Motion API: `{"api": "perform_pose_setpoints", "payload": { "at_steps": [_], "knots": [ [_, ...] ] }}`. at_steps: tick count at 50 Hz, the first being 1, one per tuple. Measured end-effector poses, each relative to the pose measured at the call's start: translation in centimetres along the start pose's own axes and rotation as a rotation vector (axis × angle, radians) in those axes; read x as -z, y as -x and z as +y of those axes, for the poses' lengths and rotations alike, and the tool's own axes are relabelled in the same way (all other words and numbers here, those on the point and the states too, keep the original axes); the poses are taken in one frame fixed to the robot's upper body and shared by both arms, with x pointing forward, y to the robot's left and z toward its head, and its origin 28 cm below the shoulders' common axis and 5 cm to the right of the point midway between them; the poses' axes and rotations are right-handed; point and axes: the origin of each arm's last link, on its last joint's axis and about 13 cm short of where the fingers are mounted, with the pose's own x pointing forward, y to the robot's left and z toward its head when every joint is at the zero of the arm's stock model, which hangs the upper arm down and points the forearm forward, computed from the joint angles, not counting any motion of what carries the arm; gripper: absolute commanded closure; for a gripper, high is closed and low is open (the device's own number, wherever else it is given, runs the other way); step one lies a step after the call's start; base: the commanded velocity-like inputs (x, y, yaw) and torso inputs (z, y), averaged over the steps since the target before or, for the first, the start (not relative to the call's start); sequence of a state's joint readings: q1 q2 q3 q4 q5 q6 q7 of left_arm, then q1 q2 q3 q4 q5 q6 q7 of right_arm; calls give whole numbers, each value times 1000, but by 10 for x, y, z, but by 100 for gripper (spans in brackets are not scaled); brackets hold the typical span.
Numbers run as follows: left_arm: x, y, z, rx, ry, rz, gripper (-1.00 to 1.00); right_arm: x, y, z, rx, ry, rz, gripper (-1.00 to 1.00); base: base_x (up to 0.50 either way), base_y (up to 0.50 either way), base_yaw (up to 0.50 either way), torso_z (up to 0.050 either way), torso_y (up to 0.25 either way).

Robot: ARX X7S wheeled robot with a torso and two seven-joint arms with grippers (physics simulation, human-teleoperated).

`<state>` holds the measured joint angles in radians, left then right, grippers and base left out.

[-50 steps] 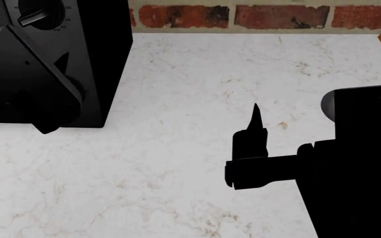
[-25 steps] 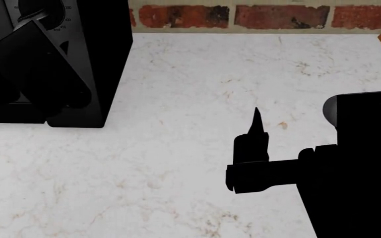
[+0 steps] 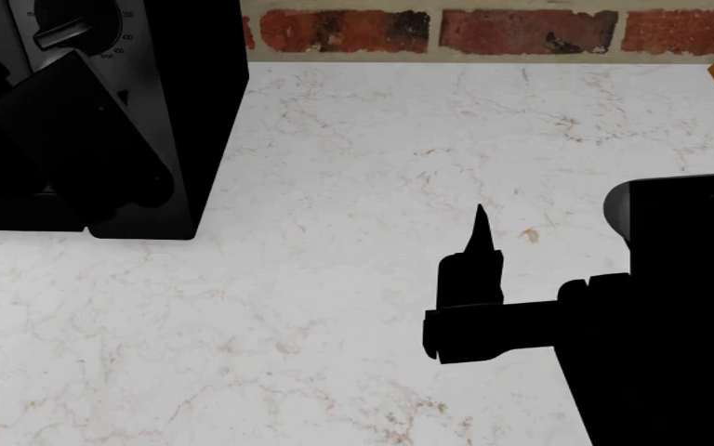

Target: Decrease the toaster oven temperature.

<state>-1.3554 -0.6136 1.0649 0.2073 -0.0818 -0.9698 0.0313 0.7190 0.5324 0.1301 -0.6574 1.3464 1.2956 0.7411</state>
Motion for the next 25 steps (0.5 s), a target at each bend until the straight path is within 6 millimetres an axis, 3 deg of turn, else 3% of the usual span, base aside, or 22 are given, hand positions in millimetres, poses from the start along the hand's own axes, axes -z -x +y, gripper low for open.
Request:
{"api": "perform_pose_setpoints", "payload": {
  "at_steps": [25],
  "knots": [
    [7,-8,0,-11,-10,41,-100,2,-1,-1,2,-8,5,-100,0,0,0,0,0]
  ]
}}
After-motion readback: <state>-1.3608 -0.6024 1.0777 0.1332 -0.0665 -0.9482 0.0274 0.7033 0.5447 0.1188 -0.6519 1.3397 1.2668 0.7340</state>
